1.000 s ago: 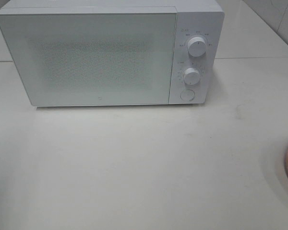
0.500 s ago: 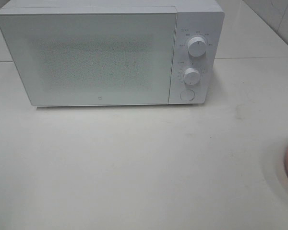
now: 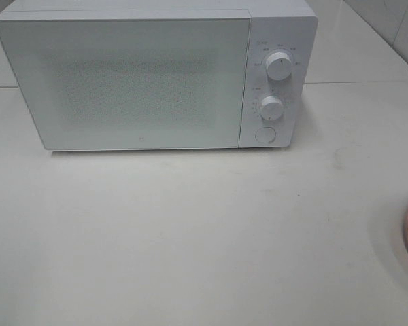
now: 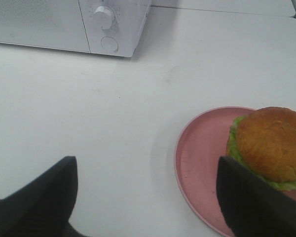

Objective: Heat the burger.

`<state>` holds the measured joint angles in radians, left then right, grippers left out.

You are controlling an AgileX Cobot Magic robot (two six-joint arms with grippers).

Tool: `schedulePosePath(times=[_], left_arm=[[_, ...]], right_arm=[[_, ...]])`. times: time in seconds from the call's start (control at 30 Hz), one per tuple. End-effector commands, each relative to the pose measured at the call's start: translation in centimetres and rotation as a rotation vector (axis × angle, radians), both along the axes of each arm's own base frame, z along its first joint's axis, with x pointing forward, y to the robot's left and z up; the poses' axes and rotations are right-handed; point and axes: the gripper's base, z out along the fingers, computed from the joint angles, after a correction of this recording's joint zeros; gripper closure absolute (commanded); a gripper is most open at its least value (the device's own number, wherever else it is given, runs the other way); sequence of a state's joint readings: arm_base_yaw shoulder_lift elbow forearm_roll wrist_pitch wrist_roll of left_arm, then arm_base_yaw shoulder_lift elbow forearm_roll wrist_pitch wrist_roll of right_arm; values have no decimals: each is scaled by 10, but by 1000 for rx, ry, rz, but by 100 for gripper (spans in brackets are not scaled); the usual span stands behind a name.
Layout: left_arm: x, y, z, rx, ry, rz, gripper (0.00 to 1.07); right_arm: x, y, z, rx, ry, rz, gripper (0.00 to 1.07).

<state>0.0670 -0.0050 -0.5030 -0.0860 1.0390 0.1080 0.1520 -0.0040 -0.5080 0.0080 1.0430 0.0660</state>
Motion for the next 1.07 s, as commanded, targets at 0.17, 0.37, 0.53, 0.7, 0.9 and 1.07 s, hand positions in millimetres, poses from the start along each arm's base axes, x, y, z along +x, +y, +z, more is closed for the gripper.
schedulePosePath(times=[0.17, 0.37, 0.53, 0.7, 0.9, 1.07], left_arm=[[-4, -1, -1, -14, -23, -1, 6], [-4, -1, -1, -14, -23, -1, 6], [-4, -1, -1, -14, -23, -1, 6], [-4, -1, -1, -14, -23, -1, 6], [-4, -1, -1, -14, -23, -1, 6], [-4, -1, -1, -14, -23, -1, 6]], right_arm=[[-3, 0, 0, 3, -24, -3, 32], [-3, 0, 0, 3, -24, -3, 32], [-3, 0, 0, 3, -24, -3, 32], [-3, 0, 0, 3, -24, -3, 32], [-3, 0, 0, 3, -24, -3, 32], [-3, 0, 0, 3, -24, -3, 32]])
